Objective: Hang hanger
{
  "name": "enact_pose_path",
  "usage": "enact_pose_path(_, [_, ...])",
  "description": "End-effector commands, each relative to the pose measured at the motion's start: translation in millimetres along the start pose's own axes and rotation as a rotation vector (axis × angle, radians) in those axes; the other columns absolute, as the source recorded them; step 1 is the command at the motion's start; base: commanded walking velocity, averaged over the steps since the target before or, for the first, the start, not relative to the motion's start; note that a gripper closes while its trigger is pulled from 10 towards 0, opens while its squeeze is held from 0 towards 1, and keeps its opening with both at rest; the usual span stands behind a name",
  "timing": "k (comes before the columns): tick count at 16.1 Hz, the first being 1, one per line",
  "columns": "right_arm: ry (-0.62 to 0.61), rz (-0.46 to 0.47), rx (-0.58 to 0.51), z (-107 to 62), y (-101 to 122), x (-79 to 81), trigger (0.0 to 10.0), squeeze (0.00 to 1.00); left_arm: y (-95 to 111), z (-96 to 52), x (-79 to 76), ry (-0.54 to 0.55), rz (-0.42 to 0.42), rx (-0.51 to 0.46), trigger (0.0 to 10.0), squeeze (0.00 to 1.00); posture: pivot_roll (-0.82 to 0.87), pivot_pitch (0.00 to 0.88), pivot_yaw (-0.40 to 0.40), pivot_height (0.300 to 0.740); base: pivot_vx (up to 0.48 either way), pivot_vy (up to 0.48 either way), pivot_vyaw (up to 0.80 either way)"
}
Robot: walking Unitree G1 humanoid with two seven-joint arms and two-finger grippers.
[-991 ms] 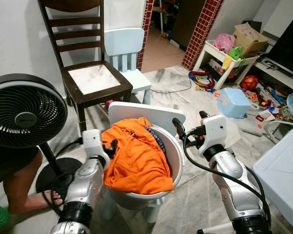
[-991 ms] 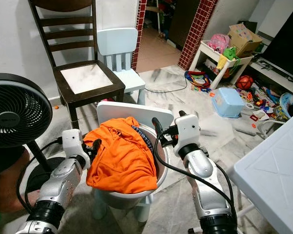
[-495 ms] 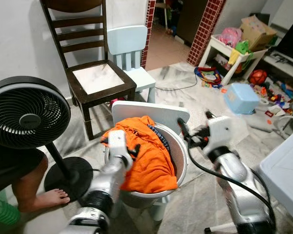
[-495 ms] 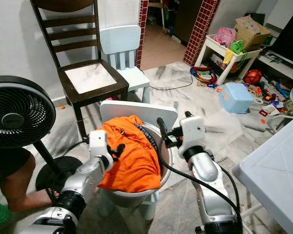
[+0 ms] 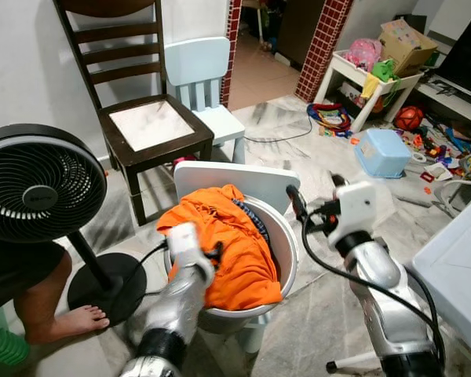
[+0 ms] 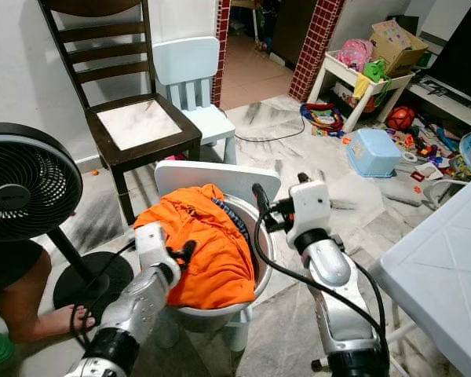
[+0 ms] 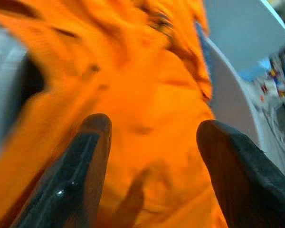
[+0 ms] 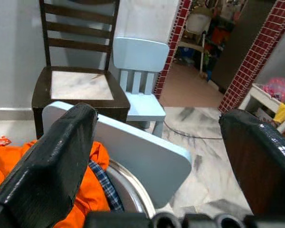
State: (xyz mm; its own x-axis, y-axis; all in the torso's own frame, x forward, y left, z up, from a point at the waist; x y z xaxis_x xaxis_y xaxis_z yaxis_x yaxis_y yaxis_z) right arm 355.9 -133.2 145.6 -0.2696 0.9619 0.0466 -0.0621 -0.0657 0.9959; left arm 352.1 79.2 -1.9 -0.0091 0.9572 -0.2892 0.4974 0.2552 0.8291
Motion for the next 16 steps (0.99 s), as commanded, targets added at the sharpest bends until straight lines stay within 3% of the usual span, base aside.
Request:
enact_pose_path(1, [-0.007,-0.002,0.022,-0.8,-5,-3.7,10.0,0.00,5,-0.3,-4.2,-0.004,-0.009,-0.011,10.0,0.00,-0.05,0.081,-0.131,0.740,0.000,0.000,0.00])
enact_pose_path(3, [0.001,0.001,0.022,1.2,-5,-0.9,10.0,0.00,1,-5.8,12.6,0.040,-0.070,-0.008,10.0,0.00,-0.05,0.081,-0.131,0.740,0.000,0.000,0.00])
enact_pose_path(16, [0.005,0.007,0.014,1.1,-4,0.4,10.0,0.00,-6,-6.0,50.4,0.124,-0.284,0.042,10.0,0.00,-0.07,0.081,-0.122,0.740,0.000,0.000,0.00])
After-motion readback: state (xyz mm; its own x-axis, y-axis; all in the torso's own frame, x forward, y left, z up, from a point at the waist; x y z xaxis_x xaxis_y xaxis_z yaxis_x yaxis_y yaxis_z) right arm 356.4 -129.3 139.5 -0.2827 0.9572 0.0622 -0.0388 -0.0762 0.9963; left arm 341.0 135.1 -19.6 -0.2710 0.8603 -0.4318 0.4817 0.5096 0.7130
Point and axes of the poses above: a point about 5 cm out from each wrist's last joint towards the gripper, its own z axis pointing out of the wrist towards the gripper, its own y axis along the axis of the wrist's last joint, x = y × z, the point moved 6 cm from there along z, pointing out of the wrist towards the gripper, and after that the axes turned 10 degrees about z, right-handed, at the moved point
